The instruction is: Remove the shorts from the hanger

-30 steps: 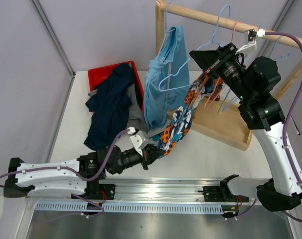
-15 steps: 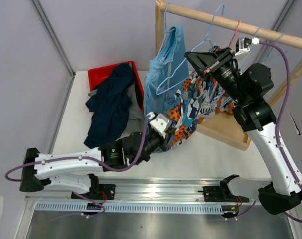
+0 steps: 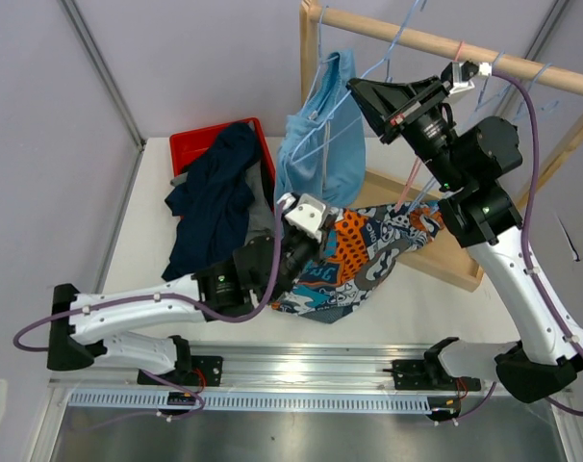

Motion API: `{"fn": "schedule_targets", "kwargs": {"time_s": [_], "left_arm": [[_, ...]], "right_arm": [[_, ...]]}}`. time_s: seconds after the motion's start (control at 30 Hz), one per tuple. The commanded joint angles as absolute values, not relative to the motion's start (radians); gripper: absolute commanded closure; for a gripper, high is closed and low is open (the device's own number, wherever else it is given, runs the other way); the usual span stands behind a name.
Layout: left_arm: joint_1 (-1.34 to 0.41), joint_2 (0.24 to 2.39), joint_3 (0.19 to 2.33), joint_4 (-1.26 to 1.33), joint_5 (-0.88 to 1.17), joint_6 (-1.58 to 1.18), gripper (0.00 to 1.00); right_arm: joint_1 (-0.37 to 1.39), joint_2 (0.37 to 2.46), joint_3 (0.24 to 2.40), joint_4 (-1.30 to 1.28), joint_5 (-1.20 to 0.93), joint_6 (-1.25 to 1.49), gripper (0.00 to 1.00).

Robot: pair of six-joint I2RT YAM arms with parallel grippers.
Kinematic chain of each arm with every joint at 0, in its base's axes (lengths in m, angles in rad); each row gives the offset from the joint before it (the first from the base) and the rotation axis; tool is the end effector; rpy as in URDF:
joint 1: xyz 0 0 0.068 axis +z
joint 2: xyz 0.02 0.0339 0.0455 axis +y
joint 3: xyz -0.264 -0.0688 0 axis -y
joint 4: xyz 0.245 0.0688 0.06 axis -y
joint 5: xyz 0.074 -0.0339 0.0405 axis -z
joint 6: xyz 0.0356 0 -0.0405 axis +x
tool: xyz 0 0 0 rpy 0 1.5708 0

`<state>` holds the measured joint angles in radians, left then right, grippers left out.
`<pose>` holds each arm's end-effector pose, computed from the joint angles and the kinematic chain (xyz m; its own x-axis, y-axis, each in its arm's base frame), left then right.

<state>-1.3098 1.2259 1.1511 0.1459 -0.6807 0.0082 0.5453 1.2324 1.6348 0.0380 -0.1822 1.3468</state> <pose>0.0941 -0.2657 0.4107 0.0232 -0.0620 -0.9978 0.5887 0.8076 -0.0365 0.1958 0.1263 0.5602 -0.5530 0.7860 -0.2762 -0.4998 -0.0477 0.8648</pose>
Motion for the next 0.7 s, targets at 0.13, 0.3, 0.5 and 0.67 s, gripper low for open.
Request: {"fn": "schedule_targets", "kwargs": {"time_s": [0.13,0.3,0.5,0.67], "left_arm": [[-1.518,0.944,1.09,-0.082,-1.039,0.057,1.0],[-1.655,0.862,1.219,-0.441,-1.34,0.025,1.0],[-1.678,0.688,1.183,-0.377,-1.433,0.165,1.0],[-1.657,0.569,1.055,0.101,-1.428,0.565,1.0]], "right_arm": [[0.431,1.301,1.73,0.028,-0.19,1.292,1.0],[0.327,1.354,1.723,0.028,-0.225,1.293,1.0],[0.291,1.385,1.657,0.032,-0.233,1.279,1.0],[0.29,1.365,1.572,0.055,-0.242,1.285,1.0]]}}
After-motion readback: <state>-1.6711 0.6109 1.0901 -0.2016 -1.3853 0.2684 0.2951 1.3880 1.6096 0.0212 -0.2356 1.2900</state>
